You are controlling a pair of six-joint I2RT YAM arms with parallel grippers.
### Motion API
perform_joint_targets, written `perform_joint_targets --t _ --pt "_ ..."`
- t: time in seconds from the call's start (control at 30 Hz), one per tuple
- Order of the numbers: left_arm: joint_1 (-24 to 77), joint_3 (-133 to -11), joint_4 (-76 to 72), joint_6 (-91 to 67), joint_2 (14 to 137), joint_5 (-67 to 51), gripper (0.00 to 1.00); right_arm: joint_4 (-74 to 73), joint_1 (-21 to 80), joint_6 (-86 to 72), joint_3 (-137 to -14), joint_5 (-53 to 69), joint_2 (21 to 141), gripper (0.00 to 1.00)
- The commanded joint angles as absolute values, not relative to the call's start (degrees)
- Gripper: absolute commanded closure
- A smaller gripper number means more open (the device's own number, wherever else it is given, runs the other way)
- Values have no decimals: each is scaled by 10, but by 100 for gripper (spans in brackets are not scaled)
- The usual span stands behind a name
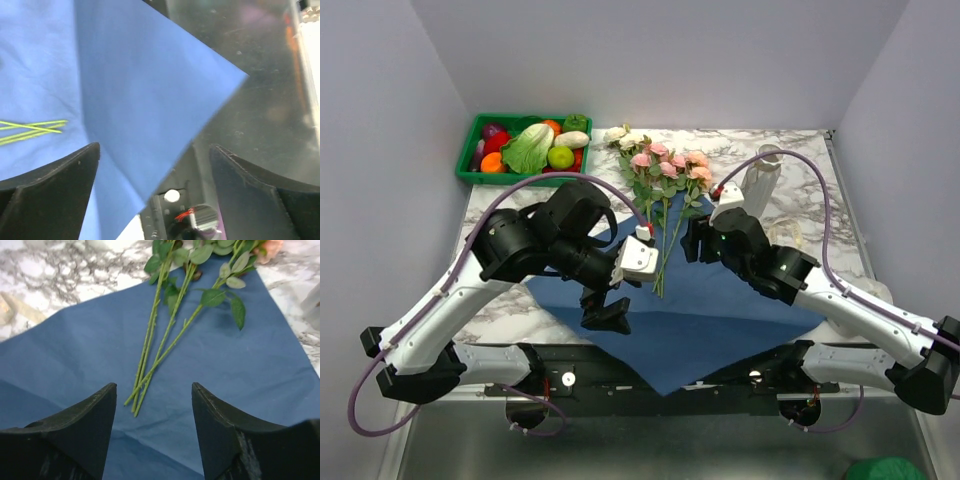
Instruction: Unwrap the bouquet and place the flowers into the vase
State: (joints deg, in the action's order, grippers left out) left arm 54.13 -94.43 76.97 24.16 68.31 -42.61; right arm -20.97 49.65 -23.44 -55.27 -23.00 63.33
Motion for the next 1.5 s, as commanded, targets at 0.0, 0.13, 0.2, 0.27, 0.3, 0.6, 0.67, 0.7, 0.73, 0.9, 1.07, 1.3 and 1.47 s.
perform_joint_targets --t 0.0,0.13,0.2,0.27,0.3,0.6,0.67,0.7,0.73,0.9,1.07,1.3,1.47 --pt "543 -1026 849 255 686 -337 1 -250 527 -257 -538 -206 627 32" --pt "512 -1041 776 246 668 -252 1 -272 530 -269 -539 -252 621 24" --pt "477 -1023 742 236 668 -257 1 -292 527 -274 -558 -276 648 22" --pt "406 -979 719 227 673 -268 1 -312 519 -280 -591 -274 679 21" --pt "383 -960 681 202 679 -254 1 -316 519 -286 -600 -269 710 21" --pt "263 -738 513 162 751 -156 1 -294 440 -341 -693 -272 878 27" --pt "258 -715 505 162 771 -168 2 -279 416 -342 -711 -273 924 28" --pt "257 -708 495 161 787 -169 3 -276 411 -343 -734 -279 939 28" --pt "255 -698 490 159 797 -170 3 -272 401 -343 -743 -279 956 28" --pt "243 -672 452 163 830 -157 5 -249 379 -345 -795 -282 1048 28" --pt "215 -660 441 168 842 -162 5 -211 360 -349 -813 -274 1088 31" --pt "199 -654 442 178 840 -176 5 -211 346 -362 -845 -285 1150 33" --pt "194 -649 437 177 839 -178 5 -213 342 -364 -877 -278 1196 35"
